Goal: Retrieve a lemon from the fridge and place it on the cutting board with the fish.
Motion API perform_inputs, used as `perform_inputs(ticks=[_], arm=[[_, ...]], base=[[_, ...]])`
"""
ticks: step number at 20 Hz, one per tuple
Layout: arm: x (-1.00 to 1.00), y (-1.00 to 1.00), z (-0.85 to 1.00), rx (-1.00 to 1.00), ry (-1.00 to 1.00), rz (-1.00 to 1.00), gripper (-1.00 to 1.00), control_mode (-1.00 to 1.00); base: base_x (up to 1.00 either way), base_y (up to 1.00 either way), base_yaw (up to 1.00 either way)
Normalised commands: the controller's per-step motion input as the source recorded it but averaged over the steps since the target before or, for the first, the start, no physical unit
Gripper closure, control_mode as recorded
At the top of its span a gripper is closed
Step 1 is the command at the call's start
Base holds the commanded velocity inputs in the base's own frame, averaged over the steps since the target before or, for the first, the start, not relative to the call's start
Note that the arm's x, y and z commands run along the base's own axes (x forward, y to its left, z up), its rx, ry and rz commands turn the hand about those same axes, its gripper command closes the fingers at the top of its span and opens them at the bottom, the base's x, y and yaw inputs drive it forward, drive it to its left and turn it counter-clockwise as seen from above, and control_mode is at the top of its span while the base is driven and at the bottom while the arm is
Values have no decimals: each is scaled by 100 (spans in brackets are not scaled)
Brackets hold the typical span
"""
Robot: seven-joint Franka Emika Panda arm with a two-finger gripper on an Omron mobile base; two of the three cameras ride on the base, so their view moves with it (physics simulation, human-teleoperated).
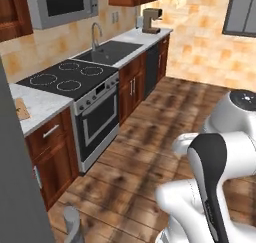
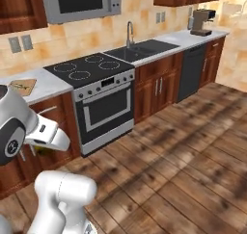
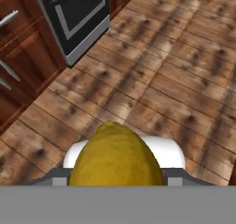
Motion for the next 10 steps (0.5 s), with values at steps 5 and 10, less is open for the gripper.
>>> perform_inputs(ticks=[5,10], arm=[[0,0,0,0,0,0,100,100],[0,0,0,0,0,0,100,100]], base=[[76,13,15],[91,8,19]])
